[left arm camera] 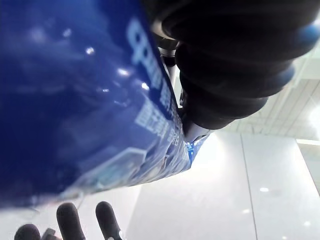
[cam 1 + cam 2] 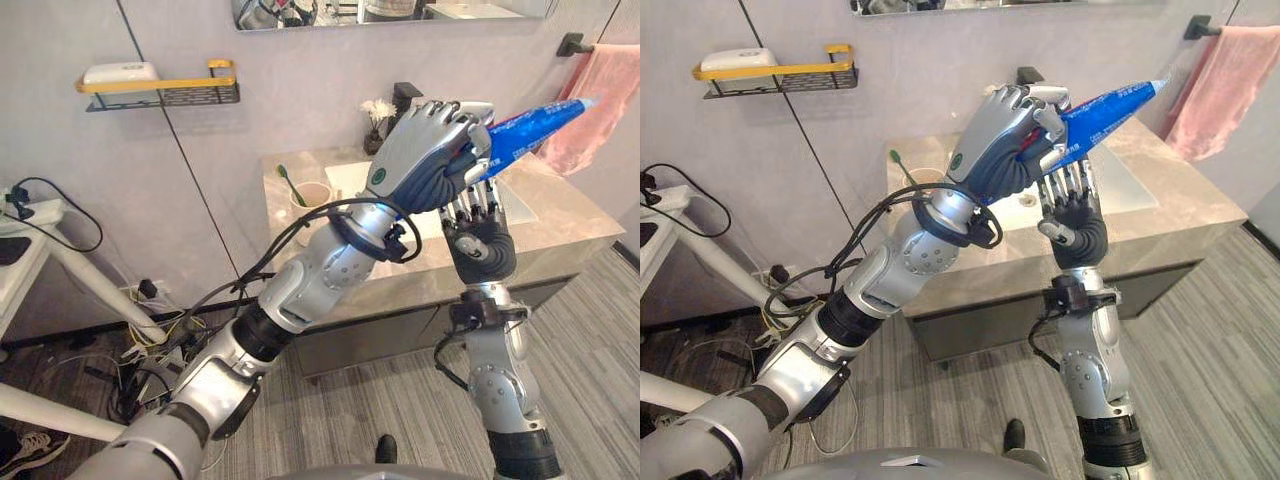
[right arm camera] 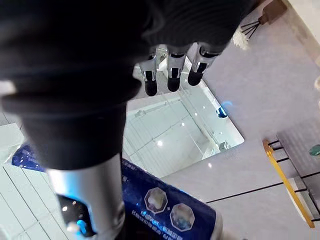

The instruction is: Organize washtable

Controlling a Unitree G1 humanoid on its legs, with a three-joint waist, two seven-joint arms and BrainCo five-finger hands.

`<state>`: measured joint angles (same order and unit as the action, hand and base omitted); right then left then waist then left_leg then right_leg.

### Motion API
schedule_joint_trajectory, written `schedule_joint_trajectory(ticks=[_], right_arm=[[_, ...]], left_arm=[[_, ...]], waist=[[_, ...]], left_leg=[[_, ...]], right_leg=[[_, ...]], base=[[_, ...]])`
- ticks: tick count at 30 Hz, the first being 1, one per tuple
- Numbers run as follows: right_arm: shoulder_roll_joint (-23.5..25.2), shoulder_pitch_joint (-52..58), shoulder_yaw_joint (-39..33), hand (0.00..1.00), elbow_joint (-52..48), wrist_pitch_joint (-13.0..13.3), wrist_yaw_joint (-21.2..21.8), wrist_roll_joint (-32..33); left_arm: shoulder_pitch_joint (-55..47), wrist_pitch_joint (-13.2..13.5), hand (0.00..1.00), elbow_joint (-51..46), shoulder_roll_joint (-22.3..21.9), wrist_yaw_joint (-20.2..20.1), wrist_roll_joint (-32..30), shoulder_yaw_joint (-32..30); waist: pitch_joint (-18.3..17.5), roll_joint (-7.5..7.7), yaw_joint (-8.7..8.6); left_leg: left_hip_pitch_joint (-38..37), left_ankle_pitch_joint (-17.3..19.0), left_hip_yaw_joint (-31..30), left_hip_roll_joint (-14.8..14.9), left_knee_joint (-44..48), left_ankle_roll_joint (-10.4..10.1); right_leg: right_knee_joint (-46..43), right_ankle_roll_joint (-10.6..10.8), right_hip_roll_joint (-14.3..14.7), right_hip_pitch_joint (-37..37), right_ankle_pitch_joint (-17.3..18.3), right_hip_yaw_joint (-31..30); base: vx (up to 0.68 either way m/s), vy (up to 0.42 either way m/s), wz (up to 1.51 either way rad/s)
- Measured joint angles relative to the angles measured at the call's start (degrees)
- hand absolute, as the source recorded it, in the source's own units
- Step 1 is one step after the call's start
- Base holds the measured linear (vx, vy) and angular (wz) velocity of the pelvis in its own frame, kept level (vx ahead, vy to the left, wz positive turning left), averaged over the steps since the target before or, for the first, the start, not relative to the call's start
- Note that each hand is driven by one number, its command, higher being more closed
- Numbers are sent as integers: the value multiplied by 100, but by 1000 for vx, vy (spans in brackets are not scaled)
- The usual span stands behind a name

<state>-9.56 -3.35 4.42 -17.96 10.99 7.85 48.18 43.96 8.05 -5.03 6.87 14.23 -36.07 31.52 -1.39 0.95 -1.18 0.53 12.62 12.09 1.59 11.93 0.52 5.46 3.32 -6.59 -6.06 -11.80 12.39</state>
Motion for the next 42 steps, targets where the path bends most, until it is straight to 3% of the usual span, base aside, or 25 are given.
schedule_joint_trajectory(ticks=[18,42], right_arm=[[161,-664,271,0,11,172,-41,696],[182,-846,-63,0,7,272,-313,694]], left_arm=[[-155,69,100,351,-137,-3,139,284],[-287,173,100,504,-231,-18,373,446]], waist=[[-108,144,19],[-108,185,36]], left_leg=[[-88,-116,-36,26,-166,-59],[-105,-132,-37,28,-246,-52]], right_leg=[[-9,-46,18,16,43,71],[-12,-45,18,19,44,73]], base=[[5,-4,0],[0,0,0]])
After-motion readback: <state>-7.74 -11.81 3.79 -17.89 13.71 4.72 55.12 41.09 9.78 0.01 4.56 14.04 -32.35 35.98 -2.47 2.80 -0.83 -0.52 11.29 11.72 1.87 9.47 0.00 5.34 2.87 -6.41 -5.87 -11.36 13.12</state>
